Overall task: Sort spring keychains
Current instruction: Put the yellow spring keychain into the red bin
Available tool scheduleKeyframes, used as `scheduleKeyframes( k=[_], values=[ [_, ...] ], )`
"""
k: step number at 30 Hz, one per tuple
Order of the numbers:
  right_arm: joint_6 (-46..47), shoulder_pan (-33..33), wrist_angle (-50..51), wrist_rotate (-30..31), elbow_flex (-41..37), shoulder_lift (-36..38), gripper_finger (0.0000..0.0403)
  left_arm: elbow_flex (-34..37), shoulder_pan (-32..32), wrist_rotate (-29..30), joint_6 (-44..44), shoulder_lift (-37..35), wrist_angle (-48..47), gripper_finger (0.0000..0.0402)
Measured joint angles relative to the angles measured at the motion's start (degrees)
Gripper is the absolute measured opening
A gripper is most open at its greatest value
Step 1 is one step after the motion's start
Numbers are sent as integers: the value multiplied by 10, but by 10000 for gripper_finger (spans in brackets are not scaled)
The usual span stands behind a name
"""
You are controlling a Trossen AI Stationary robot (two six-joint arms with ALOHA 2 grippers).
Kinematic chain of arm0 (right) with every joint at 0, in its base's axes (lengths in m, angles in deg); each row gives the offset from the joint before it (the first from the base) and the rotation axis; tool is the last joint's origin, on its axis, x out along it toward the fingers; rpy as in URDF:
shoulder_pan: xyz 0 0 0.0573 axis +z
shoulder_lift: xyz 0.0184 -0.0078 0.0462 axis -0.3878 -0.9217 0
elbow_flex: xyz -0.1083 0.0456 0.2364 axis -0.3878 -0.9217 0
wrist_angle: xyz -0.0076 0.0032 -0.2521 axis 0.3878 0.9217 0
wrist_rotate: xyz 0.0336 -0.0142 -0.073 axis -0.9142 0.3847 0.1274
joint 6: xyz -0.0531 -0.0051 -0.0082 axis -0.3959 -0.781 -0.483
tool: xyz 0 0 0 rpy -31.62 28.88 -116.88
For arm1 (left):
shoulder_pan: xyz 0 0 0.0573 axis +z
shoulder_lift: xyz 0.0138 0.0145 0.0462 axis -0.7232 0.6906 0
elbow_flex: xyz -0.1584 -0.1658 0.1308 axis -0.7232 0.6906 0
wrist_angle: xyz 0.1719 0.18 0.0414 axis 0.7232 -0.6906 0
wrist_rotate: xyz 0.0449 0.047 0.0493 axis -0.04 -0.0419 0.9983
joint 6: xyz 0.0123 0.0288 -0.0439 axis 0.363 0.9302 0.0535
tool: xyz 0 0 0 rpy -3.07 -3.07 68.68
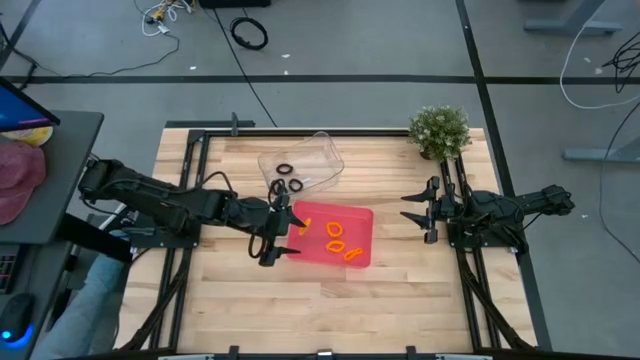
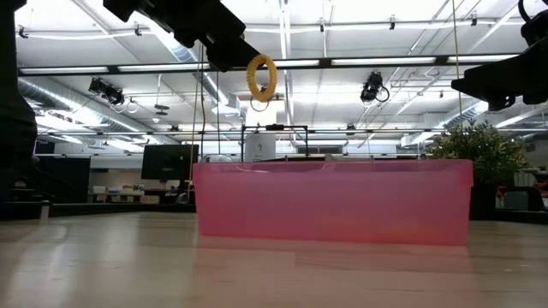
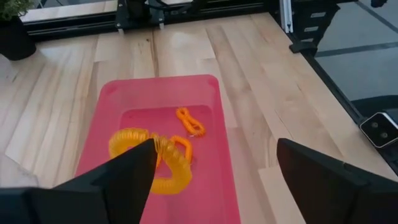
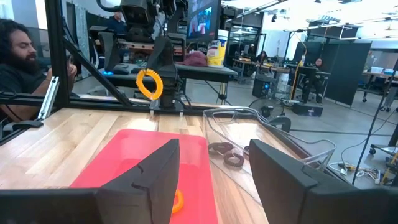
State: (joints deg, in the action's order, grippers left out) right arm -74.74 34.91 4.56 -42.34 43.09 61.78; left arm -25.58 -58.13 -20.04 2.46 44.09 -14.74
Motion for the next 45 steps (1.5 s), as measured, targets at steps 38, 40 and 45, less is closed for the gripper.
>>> scheduleKeyframes(
  k=[38,40,45],
  values=[
    [0,0,0,0,0,0,198,-9,1,11,45,-7,-69,337],
    [0,0,0,0,0,0,198,-9,1,10,45,-7,-69,337],
    [0,0,0,0,0,0,198,-9,1,11,45,-7,-68,337]
  ],
)
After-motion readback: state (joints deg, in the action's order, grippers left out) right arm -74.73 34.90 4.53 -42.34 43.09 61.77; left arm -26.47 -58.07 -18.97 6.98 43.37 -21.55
